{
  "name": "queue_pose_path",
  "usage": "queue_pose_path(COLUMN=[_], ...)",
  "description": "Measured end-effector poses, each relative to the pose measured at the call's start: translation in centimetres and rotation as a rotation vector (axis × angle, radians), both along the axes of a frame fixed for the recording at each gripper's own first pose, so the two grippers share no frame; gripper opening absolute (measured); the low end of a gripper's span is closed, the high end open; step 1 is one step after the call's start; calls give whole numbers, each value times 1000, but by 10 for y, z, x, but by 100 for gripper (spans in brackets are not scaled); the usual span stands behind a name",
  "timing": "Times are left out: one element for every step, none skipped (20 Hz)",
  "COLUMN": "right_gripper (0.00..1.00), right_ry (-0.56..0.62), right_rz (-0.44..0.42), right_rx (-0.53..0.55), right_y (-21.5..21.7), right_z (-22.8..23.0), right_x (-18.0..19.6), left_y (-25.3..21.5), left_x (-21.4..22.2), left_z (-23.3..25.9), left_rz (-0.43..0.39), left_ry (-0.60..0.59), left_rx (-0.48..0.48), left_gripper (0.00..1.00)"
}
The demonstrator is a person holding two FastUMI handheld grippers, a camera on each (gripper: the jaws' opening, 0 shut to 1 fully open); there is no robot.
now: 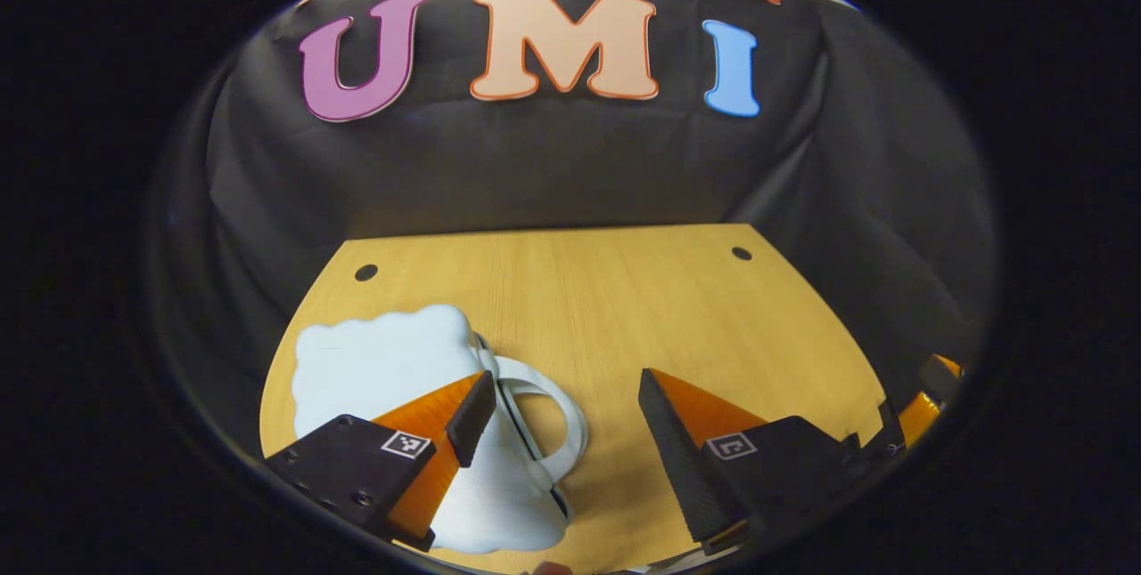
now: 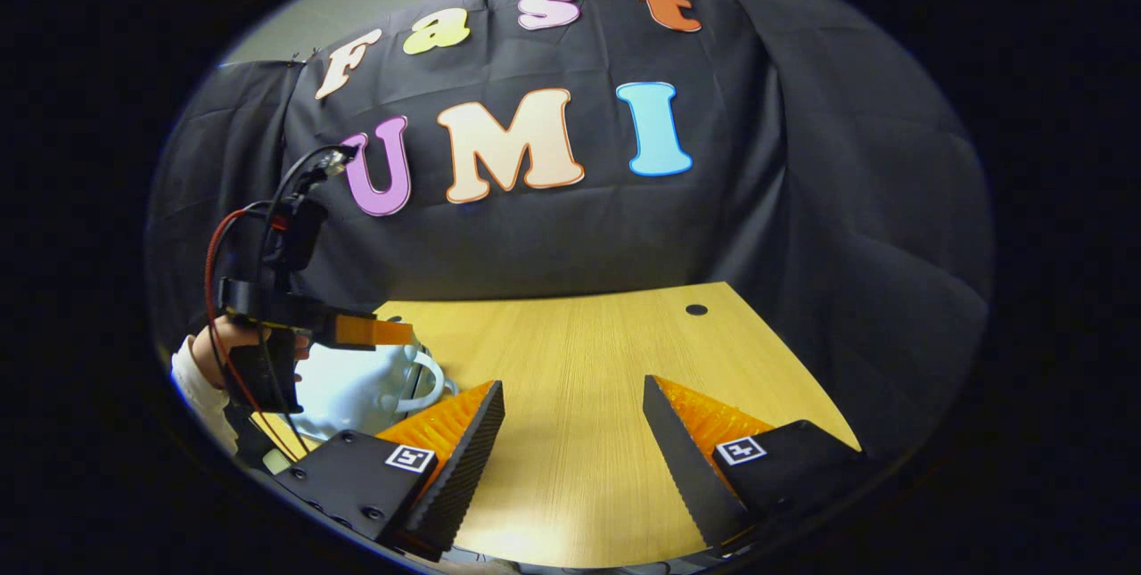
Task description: First open the suitcase, pack the skin care products into it, and then close the suitcase.
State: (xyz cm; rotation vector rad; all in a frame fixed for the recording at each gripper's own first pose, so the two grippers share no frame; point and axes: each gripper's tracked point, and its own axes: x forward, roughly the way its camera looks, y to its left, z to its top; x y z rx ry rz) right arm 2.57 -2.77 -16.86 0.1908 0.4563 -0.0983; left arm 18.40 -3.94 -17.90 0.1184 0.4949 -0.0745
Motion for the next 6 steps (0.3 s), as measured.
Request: queue_pose_path(right_gripper=[98,98,98,98,98,98], right_ry=[-18,-40,-61,-85,-106,-132], right_rz=[-3,-9,-15,-22,-29,-39], right_rx=[0,1,5,14,22,27], right_y=[-1,-2,-3,-4,-4,-6], right_z=[6,15,22,31,36,45], right_x=[1,2,3,3,3,2], left_y=[-5,-10,-14,-17,-20,-22], left_x=[-10,-19,-27,-33,-43,-51], left_z=[9,15,22,28,32,38], left_rz=[-8,-13,-16,-17,-11,-4], left_ry=[-26,-49,-79,-101,-122,-146], left_rx=[-15,-28,-44,-57,-71,-92], left_gripper=[95,96,95,95,95,95])
